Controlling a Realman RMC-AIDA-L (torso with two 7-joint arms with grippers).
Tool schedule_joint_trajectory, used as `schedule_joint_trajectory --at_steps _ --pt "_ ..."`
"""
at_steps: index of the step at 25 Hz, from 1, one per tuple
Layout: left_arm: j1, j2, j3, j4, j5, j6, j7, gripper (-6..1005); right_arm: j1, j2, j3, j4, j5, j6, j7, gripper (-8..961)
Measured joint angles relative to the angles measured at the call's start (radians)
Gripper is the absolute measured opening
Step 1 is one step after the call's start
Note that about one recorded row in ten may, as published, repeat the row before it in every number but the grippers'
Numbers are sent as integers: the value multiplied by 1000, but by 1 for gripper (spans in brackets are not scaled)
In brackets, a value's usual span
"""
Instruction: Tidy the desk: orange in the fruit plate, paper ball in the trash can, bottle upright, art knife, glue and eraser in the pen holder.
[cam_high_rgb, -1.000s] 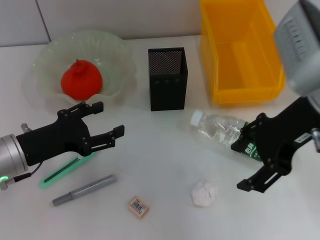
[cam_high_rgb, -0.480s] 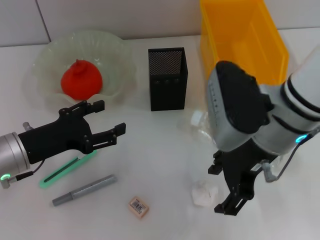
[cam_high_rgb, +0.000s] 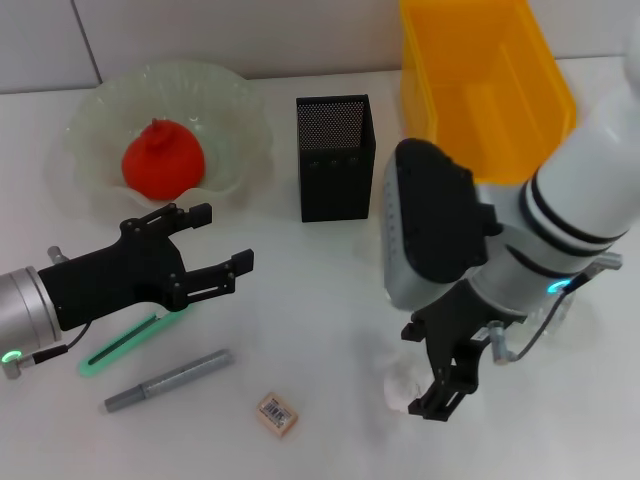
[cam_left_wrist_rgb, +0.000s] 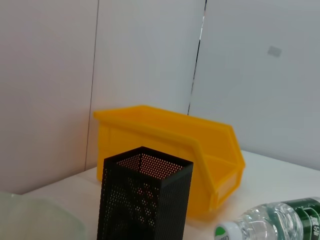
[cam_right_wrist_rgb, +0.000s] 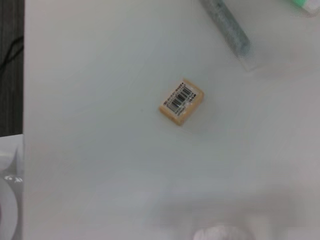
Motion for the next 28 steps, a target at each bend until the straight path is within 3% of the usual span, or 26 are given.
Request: schedule_joint_trajectory --at_steps 13,16,21,24,28 --pt "0 0 6 0 0 0 1 862 46 -2 -74 99 7 75 50 796" --pt "0 0 6 0 0 0 1 862 47 -3 -73 104 10 78 51 610" --pt "0 -1 6 0 0 0 3 862 48 -3 -56 117 27 85 51 541" --pt "0 -1 6 0 0 1 4 862 48 -6 9 89 44 57 51 499" --pt "-1 -2 6 0 0 2 4 862 60 -10 220 9 43 -27 51 454"
